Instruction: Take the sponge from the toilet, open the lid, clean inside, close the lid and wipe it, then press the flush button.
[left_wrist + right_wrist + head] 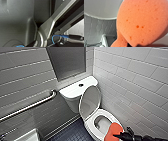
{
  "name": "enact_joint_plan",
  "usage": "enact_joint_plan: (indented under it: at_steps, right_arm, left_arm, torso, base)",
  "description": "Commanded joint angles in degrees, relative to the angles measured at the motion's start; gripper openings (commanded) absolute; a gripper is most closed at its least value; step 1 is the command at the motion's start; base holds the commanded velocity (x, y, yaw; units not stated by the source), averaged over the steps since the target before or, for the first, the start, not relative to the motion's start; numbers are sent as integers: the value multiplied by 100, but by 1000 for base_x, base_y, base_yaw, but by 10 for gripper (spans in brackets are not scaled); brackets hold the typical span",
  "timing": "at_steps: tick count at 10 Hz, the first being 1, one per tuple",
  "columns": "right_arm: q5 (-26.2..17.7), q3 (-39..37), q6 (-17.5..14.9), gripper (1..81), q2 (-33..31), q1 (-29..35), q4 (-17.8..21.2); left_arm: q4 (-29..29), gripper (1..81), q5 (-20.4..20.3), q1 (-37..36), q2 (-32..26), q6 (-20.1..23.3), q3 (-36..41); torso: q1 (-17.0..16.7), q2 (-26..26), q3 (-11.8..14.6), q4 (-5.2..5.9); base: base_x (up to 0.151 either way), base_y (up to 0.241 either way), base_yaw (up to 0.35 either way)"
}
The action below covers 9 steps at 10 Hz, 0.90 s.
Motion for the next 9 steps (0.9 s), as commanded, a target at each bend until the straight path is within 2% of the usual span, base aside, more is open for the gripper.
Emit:
enact_joint_plan:
  at_steps: [1,3,4,5,8,9]
  right_arm:
    - [-896,-509,155,10,285,1152,248]
    - [-1028,-1037,340,10,769,1478,248]
    - [-1081,-1429,444,10,1065,1610,248]
    - [-1090,-1771,542,10,1303,1690,248]
    - [-1116,-2450,648,10,1647,1908,283]
    - [-1116,-2478,648,10,1648,2014,292]
  left_arm:
    - [-64,811,440,35,-62,45,76]
    - [-64,811,440,35,-36,45,41]
    - [-64,811,440,35,-36,45,15]
    - [-73,811,431,53,-36,45,-3]
    - [-82,811,431,79,-18,45,-64]
    - [-82,811,431,79,-1,45,-64]
  torso:
    - [0,0,0,0]
    - [0,2,0,0]
    - [0,2,-137,0]
    - [0,2,-164,0]
    - [0,4,-565,0]
    - [0,4,-400,0]
  base:
    - [0,0,0]
    - [0,0,0]
    - [0,0,0]
    - [0,0,0]
    - [0,0,0]
    - [0,0,0]
